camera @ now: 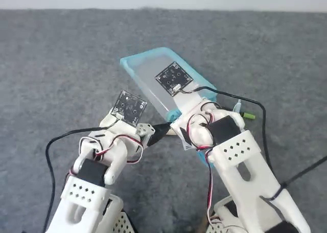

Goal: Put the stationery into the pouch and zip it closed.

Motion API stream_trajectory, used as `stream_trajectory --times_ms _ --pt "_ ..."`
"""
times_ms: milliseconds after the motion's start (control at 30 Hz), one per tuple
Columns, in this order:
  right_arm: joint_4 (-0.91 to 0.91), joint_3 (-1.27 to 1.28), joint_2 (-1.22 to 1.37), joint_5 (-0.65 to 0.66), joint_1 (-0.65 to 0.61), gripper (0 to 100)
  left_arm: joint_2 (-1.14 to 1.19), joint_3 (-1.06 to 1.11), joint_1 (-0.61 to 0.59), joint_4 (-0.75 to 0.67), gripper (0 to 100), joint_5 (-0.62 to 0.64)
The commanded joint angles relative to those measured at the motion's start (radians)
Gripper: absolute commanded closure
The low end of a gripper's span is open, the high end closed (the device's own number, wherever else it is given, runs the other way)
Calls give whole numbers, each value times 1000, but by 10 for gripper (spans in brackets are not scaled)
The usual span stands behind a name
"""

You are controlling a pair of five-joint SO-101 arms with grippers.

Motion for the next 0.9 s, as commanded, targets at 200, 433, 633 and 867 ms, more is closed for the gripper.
stream_trajectory --times_ms 200,433,633,867 --pt "31 -28 -56 -12 -12 992 137 -18 -9 -121 647 -11" --pt "45 -26 -56 -8 -7 992 273 -58 -87 -207 647 -6" --pt "58 -26 -53 -3 -4 992 351 -90 -118 -232 647 -3" --pt "28 112 -54 71 -1 992 344 -93 -193 -267 647 37"
